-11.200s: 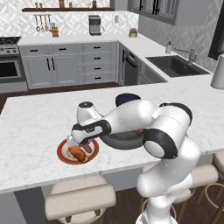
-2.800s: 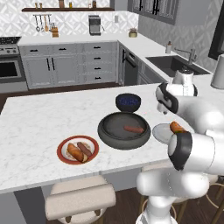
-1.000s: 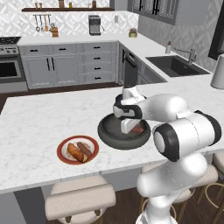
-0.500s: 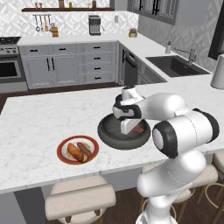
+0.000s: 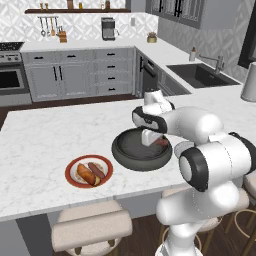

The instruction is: Place one bun and one sausage from the bowl on each plate.

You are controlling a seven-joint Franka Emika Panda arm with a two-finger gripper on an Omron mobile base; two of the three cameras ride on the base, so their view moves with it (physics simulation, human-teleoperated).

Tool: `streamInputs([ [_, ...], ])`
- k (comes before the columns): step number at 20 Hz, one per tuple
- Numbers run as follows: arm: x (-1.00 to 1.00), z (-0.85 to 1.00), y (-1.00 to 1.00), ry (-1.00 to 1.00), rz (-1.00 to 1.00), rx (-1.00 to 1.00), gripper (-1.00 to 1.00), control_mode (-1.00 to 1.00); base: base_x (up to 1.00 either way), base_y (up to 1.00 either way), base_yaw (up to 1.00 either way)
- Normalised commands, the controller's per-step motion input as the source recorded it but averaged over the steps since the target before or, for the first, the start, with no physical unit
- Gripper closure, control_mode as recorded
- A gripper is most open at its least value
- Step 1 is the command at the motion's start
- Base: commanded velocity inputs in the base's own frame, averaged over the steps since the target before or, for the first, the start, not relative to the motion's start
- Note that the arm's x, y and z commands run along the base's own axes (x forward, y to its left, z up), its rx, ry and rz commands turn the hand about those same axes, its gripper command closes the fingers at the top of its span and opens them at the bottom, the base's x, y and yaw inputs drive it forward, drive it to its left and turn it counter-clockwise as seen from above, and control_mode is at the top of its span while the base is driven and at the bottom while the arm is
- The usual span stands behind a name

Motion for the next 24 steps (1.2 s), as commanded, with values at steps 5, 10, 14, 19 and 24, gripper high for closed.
streamInputs([
  [5, -0.2, 0.71, -0.74, -0.08, -0.29, 0.02, 1.0, -1.0, 0.0, 0.0, 0.0],
  [10, -0.44, 0.28, -0.97, -0.15, -0.33, 0.15, 1.0, -1.0, 0.0, 0.0, 0.0],
  [14, -0.27, -0.33, -0.84, -0.02, -0.16, 0.27, 1.0, -1.0, 0.0, 0.0, 0.0],
  [19, -0.02, -0.43, -0.31, 0.0, -0.08, 0.17, 1.0, -1.0, 0.0, 0.0, 0.0],
  [24, 0.0, -0.49, -0.08, -0.03, -0.05, 0.0, 1.0, -1.0, 0.0, 0.0, 0.0],
])
